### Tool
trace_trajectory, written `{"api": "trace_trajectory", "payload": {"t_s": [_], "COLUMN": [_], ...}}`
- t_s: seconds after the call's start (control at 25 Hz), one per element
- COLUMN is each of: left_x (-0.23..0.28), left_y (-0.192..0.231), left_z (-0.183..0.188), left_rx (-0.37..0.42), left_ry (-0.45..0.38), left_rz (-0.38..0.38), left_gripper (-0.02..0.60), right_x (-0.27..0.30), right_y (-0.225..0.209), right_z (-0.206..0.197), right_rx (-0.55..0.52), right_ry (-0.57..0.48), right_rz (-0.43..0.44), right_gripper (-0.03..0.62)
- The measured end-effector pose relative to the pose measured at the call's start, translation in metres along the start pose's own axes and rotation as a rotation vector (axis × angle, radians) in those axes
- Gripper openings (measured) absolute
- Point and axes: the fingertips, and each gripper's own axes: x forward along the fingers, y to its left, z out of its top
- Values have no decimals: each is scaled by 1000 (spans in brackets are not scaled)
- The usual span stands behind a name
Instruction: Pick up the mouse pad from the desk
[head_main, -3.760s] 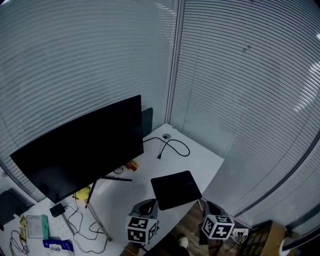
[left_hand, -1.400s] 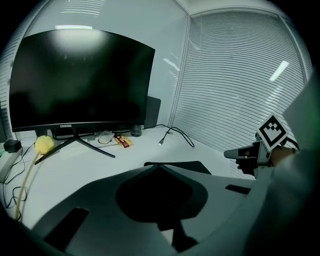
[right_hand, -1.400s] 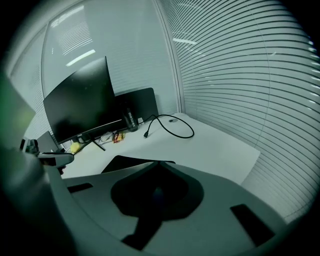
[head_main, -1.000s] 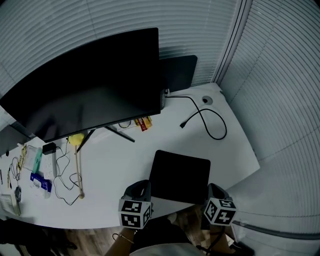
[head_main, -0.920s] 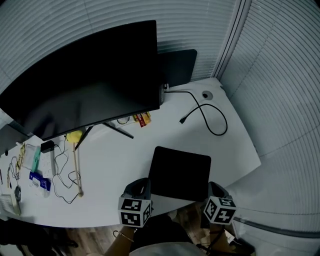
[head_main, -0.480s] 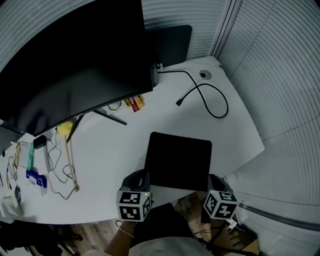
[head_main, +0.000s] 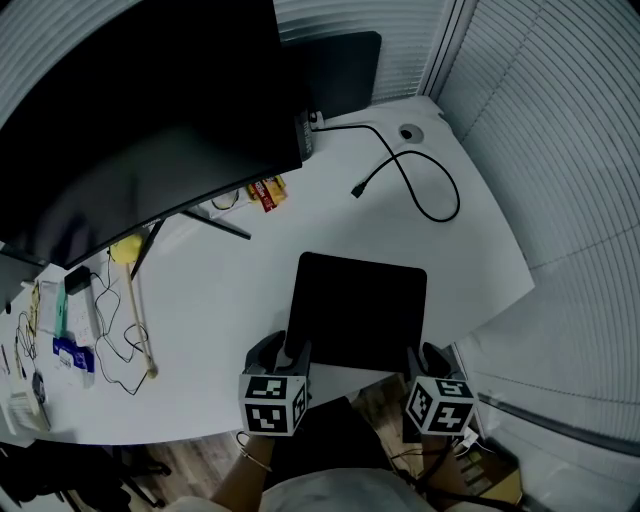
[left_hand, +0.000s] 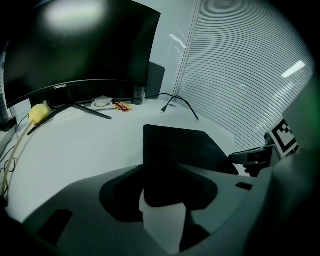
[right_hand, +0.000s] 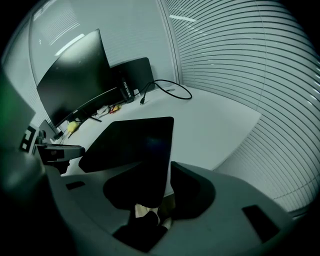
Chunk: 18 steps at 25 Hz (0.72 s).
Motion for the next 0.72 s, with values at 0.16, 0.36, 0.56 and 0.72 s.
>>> {"api": "trace_trajectory", "payload": {"t_s": [0.16, 0.36, 0.56, 0.72], "left_x": [5, 10, 13, 13], "left_y": [3, 6, 7, 6], "left_z": [-2, -4, -4, -5], "left_rx": [9, 13, 43, 56], "left_ry": [15, 39, 63, 72], "left_rz": [17, 27, 46, 65], "left_gripper": [209, 209, 207, 207], "right_x": [3, 4, 5, 5], "right_y": [4, 4, 5, 5], "right_z": [-3, -6, -5, -5], "right_rx": [-18, -46, -78, -76], "right_ry": [17, 33, 45, 46], "right_rz": [1, -21, -46, -56], "right_gripper": [184, 184, 184, 184]}}
